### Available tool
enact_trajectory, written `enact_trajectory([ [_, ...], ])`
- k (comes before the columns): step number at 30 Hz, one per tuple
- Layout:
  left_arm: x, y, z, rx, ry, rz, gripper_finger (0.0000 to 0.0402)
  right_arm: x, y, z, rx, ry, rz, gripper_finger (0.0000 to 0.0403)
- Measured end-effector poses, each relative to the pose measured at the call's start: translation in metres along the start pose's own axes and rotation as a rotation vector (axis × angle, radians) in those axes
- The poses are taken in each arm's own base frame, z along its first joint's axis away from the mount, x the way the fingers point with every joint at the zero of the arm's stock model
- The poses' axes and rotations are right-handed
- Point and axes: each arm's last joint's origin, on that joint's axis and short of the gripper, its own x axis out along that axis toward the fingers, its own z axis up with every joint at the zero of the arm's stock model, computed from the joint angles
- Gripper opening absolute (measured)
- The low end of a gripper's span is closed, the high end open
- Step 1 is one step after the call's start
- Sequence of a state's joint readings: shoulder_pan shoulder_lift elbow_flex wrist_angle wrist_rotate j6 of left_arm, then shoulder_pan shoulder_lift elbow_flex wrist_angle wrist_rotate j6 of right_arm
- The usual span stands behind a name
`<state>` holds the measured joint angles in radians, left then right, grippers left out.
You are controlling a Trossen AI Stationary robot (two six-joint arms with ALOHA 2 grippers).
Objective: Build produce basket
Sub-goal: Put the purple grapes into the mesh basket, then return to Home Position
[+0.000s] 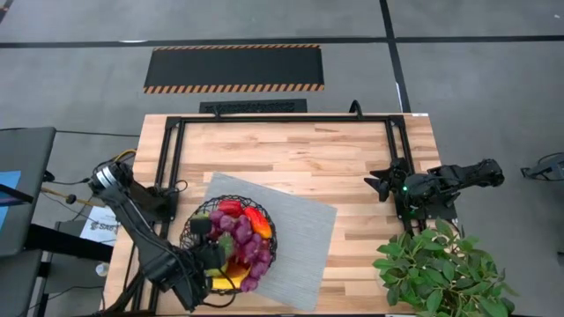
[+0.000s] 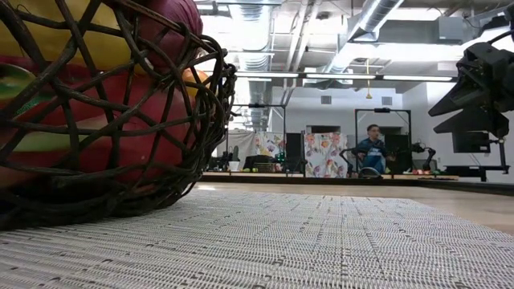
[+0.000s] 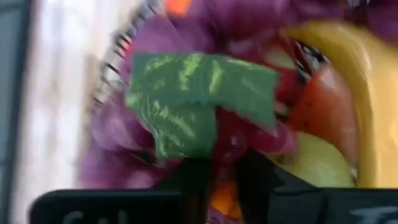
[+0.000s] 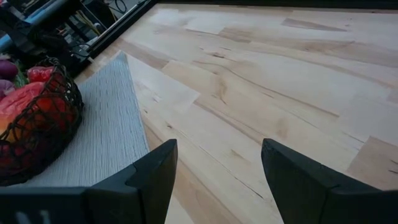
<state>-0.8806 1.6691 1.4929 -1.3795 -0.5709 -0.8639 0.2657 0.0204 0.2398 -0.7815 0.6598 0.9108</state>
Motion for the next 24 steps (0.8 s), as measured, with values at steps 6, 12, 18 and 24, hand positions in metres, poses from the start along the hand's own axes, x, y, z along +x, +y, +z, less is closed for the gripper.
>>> enact_trajectory([
  [6, 0.005, -0.008, -0.001, -0.090, 0.021, -0.074, 0.0123, 0.000, 0.000, 0.000, -0.001, -0.003, -0.002, 0.0255],
  [12, -0.012, -0.004, 0.011, -0.130, -0.080, -0.069, 0.0186, 0.000, 0.000, 0.001, 0.004, -0.038, -0.020, 0.0255],
  [18, -0.037, 0.003, 0.026, -0.109, -0.170, -0.103, 0.0201, 0.000, 0.000, 0.002, 0.007, -0.041, -0.019, 0.0255],
  [24, -0.060, 0.016, 0.031, -0.081, -0.323, 0.005, 0.0201, 0.000, 0.000, 0.002, 0.007, -0.063, -0.037, 0.0255],
])
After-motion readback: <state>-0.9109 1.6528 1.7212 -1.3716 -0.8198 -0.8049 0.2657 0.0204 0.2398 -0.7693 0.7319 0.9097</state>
